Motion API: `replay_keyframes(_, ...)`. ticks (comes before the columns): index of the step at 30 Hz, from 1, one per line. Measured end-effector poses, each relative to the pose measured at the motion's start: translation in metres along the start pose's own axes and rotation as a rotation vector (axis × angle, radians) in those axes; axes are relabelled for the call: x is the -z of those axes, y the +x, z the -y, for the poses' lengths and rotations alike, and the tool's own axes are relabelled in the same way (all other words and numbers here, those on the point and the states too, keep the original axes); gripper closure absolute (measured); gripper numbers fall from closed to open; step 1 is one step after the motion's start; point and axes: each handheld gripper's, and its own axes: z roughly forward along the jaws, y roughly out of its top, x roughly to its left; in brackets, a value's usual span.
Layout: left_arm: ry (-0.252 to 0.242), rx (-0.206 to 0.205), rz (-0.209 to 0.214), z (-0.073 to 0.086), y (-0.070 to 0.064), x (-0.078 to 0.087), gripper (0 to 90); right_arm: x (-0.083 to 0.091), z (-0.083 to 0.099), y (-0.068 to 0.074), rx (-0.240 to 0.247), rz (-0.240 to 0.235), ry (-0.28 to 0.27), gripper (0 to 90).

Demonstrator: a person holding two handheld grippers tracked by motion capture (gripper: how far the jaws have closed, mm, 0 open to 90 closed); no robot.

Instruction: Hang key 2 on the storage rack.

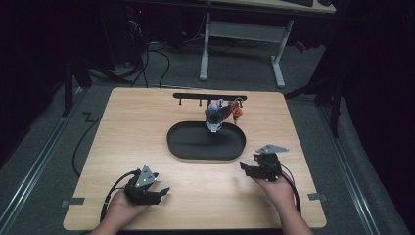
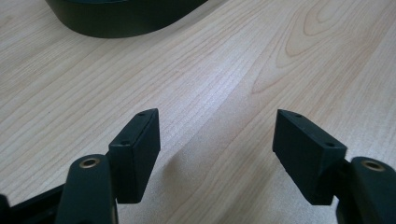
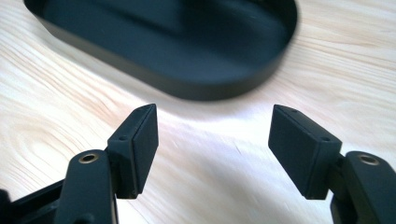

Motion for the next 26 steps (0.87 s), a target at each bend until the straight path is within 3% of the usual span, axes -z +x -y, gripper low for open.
replay_keyframes(5, -0.004, 0.023, 0.000, 0.001, 0.000, -0.001, 31.6, 0.016, 0.044, 0.003, 0.028, 0.062, -0.143, 25.0)
replay_keyframes(9, -0.014, 0.020, 0.003, -0.001, -0.002, -0.003, 30.6, 0.034, 0.052, 0.003, 0.030, 0.072, -0.217, 20.9)
replay_keyframes(12, -0.014, 0.020, 0.004, -0.001, -0.003, -0.004, 29.7, 0.029, 0.058, 0.001, -0.001, 0.060, -0.190, 19.7)
replay_keyframes(15, -0.012, 0.013, 0.010, -0.001, -0.004, -0.004, 29.1, 0.020, 0.060, 0.000, -0.001, 0.059, -0.151, 19.0)
replay_keyframes(26, -0.037, 0.017, 0.005, 0.001, 0.001, 0.004, 28.9, 0.013, 0.059, 0.003, -0.005, 0.061, -0.138, 19.1)
